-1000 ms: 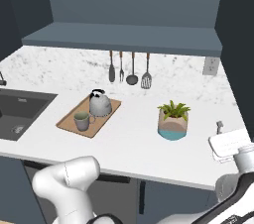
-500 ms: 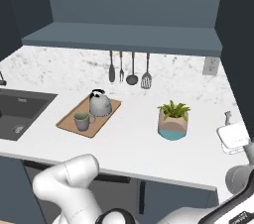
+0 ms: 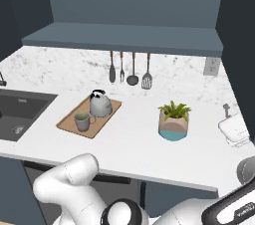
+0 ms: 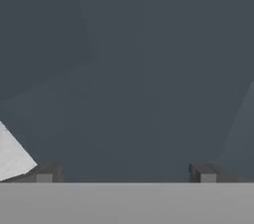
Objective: Pick the kettle from the counter and place it on the tray. Then pick the mug from the cabinet and place it on the tray. Then close the cabinet doors.
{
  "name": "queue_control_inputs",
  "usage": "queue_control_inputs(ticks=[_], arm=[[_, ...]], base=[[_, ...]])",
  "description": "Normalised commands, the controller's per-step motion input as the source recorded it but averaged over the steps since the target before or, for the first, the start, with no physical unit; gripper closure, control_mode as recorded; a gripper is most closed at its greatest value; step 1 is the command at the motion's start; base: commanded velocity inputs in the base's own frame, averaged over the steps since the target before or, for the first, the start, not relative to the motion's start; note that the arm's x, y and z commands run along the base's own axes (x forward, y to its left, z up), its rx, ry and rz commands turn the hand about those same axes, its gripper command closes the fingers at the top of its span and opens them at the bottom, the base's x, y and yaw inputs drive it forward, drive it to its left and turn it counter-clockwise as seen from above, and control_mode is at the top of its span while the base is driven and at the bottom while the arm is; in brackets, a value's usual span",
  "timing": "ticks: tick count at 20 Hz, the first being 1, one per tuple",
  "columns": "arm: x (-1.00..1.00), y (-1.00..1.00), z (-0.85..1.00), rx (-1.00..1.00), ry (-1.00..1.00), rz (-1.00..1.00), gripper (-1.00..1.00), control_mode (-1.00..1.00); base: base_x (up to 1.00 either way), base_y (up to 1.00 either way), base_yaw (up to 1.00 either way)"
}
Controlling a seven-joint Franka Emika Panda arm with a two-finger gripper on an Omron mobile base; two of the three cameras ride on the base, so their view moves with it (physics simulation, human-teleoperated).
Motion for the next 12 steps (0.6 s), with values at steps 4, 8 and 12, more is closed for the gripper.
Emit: queue_control_inputs(ticks=[4, 8, 12], arm=[[-0.01, 0.57, 0.25, -0.35, -0.02, 0.00, -1.00, -1.00], [0.04, 0.83, 0.16, -0.35, 0.00, -0.03, -1.00, -1.00], [0.14, 0.96, 0.07, -0.27, 0.00, -0.09, -1.00, -1.00]], base=[[0.00, 0.00, 0.00], [0.00, 0.00, 0.00], [0.00, 0.00, 0.00]])
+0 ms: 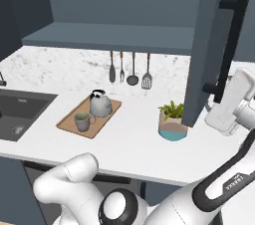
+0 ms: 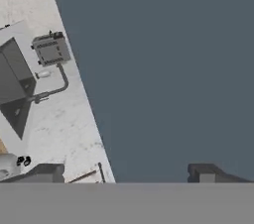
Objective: Pick the kettle from the counter and place it on the tray. Then pick the mug from the cabinet and place it on the tray. Then close the cabinet doors.
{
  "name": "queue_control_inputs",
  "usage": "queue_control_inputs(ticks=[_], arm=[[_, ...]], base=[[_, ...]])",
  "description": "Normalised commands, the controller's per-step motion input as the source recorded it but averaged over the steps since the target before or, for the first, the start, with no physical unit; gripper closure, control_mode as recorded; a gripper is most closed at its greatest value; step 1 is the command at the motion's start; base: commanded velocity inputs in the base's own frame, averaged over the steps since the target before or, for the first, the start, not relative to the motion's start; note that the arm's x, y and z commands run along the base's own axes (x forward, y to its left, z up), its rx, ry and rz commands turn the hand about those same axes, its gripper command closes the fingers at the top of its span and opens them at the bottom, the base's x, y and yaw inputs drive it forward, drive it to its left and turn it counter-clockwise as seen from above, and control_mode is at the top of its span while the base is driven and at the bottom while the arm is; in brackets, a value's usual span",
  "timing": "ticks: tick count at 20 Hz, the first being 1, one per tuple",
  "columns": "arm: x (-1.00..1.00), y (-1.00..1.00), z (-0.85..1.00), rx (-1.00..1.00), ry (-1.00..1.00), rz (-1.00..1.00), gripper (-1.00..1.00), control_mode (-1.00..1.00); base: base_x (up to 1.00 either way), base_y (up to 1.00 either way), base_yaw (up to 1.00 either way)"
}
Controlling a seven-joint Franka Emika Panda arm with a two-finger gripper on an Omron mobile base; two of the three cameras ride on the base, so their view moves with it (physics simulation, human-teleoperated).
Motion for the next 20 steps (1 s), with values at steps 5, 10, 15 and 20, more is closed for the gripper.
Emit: queue_control_inputs(ticks=[5, 10, 15, 20], arm=[[0.33, 1.00, 0.03, -0.20, 0.00, -0.17, -1.00, -1.00], [0.50, 0.99, 0.01, -0.11, 0.00, -0.24, -1.00, -1.00], [0.78, 0.91, 0.01, -0.06, 0.00, -0.27, -1.00, -1.00], [0.95, 0.65, 0.00, -0.04, 0.02, -0.27, -1.00, -1.00]], base=[[0.00, 0.00, 0.00], [0.00, 0.00, 0.00], [0.00, 0.00, 0.00], [0.00, 0.00, 0.00]])
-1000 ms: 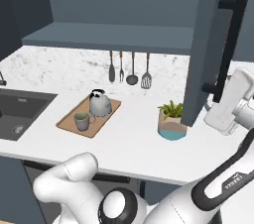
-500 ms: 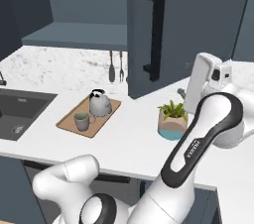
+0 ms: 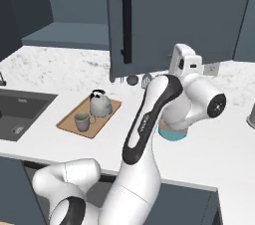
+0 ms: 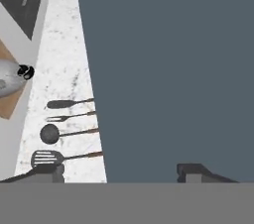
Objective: Pick the kettle from the counter and place it on the tray. Then pick the mug from the cabinet and place it on the tray. Then close the cabinet doors.
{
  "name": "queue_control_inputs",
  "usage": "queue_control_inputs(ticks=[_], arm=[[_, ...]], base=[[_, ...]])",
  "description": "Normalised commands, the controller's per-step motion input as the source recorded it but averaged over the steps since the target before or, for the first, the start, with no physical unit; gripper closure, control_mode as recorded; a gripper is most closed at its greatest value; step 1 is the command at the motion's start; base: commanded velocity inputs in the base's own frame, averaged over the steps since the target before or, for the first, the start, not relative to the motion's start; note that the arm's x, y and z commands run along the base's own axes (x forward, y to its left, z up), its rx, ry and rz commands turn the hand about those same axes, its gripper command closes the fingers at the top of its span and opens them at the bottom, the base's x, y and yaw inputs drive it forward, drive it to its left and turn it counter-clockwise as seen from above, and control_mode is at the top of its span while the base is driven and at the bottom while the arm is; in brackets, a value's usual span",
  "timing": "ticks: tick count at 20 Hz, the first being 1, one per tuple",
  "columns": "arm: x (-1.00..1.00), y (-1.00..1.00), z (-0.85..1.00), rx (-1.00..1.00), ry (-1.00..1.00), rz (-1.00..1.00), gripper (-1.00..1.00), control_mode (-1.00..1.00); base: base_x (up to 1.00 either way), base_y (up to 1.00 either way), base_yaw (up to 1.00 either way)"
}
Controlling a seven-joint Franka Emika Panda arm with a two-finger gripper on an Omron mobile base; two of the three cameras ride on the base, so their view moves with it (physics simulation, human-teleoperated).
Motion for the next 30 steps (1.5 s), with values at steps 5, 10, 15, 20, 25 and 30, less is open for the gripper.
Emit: queue_control_inputs(ticks=[5, 10, 15, 20, 25, 30], arm=[[0.99, 0.43, 0.06, -0.02, 0.07, -0.23, -1.00, -1.00], [1.00, 0.17, 0.05, -0.01, 0.10, -0.16, -1.00, -1.00], [0.91, 0.05, 0.00, 0.00, 0.13, -0.12, -1.00, -1.00], [0.59, 0.09, -0.04, -0.01, 0.08, -0.09, -1.00, -1.00], [0.02, 0.17, -0.67, -0.15, -0.01, -0.11, -1.00, -1.00], [0.00, 0.28, -1.00, -0.11, 0.14, -0.10, -1.00, -1.00]], base=[[0.00, 0.00, 0.00], [0.00, 0.00, 0.00], [0.00, 0.00, 0.00], [0.00, 0.00, 0.00], [0.00, 0.00, 0.00], [0.00, 0.00, 0.00]])
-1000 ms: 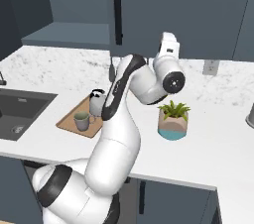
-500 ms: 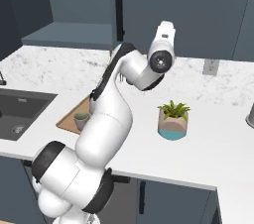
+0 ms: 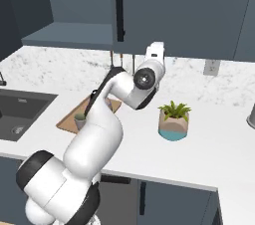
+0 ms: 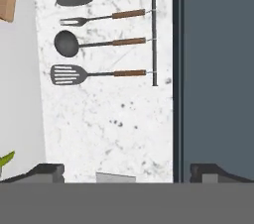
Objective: Pick the kettle from the counter and place it on the tray. Then pick the mug from the cabinet and place it on the tray. Then close the cabinet doors.
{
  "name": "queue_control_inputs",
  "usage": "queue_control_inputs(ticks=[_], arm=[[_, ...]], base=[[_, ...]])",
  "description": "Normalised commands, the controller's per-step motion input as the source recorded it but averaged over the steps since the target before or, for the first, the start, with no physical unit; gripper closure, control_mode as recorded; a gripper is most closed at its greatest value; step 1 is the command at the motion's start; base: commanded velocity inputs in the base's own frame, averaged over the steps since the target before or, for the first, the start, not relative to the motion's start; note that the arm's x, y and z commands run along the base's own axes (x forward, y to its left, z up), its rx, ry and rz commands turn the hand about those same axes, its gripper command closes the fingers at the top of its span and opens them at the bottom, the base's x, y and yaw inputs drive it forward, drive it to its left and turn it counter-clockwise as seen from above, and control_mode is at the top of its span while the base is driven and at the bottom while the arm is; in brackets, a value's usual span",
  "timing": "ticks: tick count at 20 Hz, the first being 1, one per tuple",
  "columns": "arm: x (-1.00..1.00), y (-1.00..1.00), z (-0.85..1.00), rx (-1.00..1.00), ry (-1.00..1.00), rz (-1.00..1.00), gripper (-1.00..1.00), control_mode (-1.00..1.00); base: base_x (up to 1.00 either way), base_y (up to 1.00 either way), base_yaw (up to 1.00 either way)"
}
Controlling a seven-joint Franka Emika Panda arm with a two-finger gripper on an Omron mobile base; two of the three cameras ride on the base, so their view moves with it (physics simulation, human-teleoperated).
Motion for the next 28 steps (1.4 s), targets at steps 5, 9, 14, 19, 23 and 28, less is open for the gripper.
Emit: queue_control_inputs(ticks=[5, 9, 14, 19, 23, 28], arm=[[-0.54, 0.19, -0.30, -0.01, 0.12, -0.05, -1.00, -1.00], [-0.76, 0.03, 0.13, 0.04, 0.15, -0.07, -1.00, -1.00], [-0.52, 0.13, 0.00, 0.00, 0.24, -0.08, -1.00, -1.00], [-0.15, 0.12, -0.16, 0.00, 0.22, -0.01, -1.00, -1.00], [0.00, 0.13, -0.19, -0.01, 0.11, 0.00, -1.00, -1.00], [-0.10, 0.27, -0.29, -0.07, 0.02, 0.00, -1.00, -1.00]], base=[[0.00, 0.00, 0.00], [0.00, 0.00, 0.00], [0.00, 0.00, 0.00], [0.00, 0.00, 0.00], [0.00, 0.00, 0.00], [0.00, 0.00, 0.00]])
